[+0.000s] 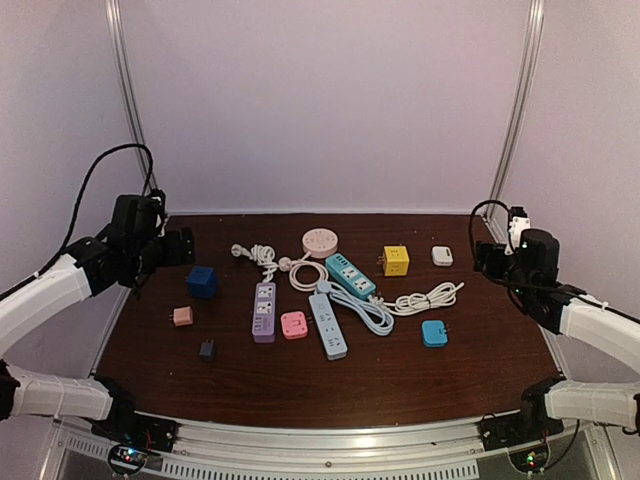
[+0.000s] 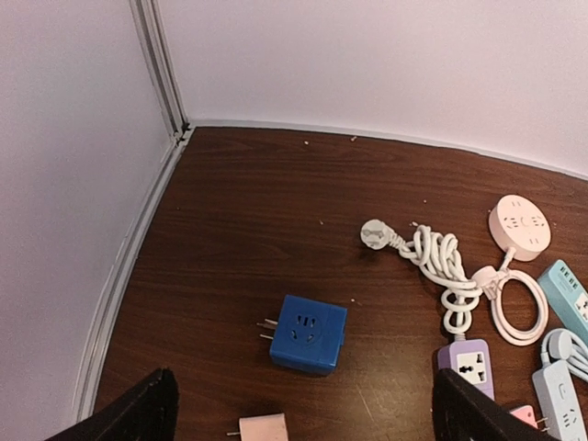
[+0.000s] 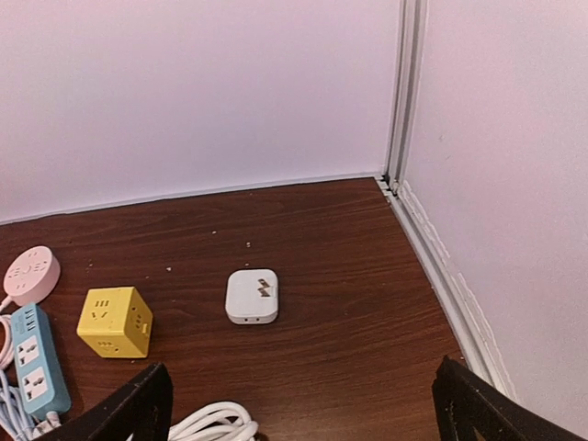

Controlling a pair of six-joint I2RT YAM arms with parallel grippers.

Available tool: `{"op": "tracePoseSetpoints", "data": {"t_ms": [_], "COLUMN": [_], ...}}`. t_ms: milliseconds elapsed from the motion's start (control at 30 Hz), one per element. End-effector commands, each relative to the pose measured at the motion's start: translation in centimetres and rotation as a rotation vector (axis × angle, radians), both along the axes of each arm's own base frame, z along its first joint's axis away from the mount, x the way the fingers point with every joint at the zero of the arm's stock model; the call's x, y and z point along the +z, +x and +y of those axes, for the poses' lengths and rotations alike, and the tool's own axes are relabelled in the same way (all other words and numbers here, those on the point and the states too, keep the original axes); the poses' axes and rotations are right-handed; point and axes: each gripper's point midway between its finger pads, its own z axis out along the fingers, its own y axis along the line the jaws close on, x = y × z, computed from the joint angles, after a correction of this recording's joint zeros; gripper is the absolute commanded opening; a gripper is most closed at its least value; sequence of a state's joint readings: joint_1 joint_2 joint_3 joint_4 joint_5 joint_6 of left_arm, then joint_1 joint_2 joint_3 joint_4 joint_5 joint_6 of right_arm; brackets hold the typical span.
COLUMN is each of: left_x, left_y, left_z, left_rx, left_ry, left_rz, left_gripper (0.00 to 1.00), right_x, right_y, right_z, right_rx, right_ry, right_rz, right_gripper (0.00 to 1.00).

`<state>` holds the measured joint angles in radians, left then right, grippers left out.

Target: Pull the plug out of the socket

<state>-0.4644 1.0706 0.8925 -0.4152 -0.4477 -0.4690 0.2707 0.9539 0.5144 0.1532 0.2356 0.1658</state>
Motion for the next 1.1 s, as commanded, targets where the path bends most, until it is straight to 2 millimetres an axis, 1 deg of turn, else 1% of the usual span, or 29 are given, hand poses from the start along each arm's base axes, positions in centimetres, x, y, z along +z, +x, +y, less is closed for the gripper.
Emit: {"op": "tracePoseSetpoints", "data": {"t_ms": [0, 67, 167, 267, 300, 333, 367, 400, 467, 567, 600, 633, 700, 833, 1067], "left_x": [0.8, 0.1, -0.7, -1.3, -1.5, -2.0, -2.1, -2.1, -1.8, -2.2, -2.4, -2.6, -2.9, -3.7, -6.3], "left_y": [0.8, 1.1, 1.6, 1.9, 2.0, 2.0, 2.1, 2.2, 2.3, 2.3, 2.3, 2.3, 2.3, 2.5, 3.1], "left_z": [0.8, 0.5, 0.7, 0.8, 0.9, 1.1, 1.3, 1.3, 1.2, 1.6, 1.9, 2.2, 3.0, 4.7, 7.8], "left_rx": [0.016, -0.013, -0.021, -0.055, -0.062, -0.064, -0.073, -0.082, -0.101, -0.104, -0.098, -0.088, -0.063, -0.003, 0.069], "left_ry": [0.010, 0.029, 0.058, 0.065, 0.059, 0.056, 0.063, 0.074, 0.090, 0.106, 0.116, 0.127, 0.138, 0.175, 0.252], "left_rz": [-0.079, -0.071, -0.067, -0.091, -0.103, -0.112, -0.132, -0.154, -0.190, -0.202, -0.200, -0.198, -0.197, -0.211, -0.215], "left_gripper": [0.98, 0.98, 0.98, 0.98, 0.98, 0.98, 0.98, 0.98, 0.98, 0.98, 0.98, 0.98, 0.98, 0.98, 0.98], "right_x": [0.4, -0.5, -1.7, -3.1, -4.5, -5.3, -5.3, -5.5, -5.0, -6.5, -6.3, -6.3, -6.7, -6.8, -6.7], "right_y": [0.0, 0.0, 0.0, 0.8, 1.3, 1.6, 2.1, 2.6, 2.9, 3.1, 3.1, 3.1, 3.4, 3.7, 3.6], "right_z": [-4.8, -6.6, -9.0, -9.9, -10.0, -10.1, -10.1, -9.7, -8.8, -7.9, -7.1, -6.9, -6.7, -6.7, -6.9], "right_rx": [-0.158, -0.211, -0.286, -0.307, -0.309, -0.313, -0.316, -0.292, -0.235, -0.180, -0.144, -0.136, -0.125, -0.119, -0.127], "right_ry": [-0.053, -0.039, -0.013, -0.042, -0.068, -0.083, -0.097, -0.097, -0.094, -0.118, -0.140, -0.144, -0.142, -0.137, -0.136], "right_rz": [-0.066, -0.069, -0.121, -0.160, -0.134, -0.128, -0.144, -0.126, -0.188, -0.210, -0.236, -0.229, -0.201, -0.196, -0.204], "right_gripper": [1.00, 1.00, 1.00, 1.00, 1.00, 1.00, 1.00, 1.00, 1.00, 1.00, 1.00, 1.00, 1.00, 1.00, 1.00]}}
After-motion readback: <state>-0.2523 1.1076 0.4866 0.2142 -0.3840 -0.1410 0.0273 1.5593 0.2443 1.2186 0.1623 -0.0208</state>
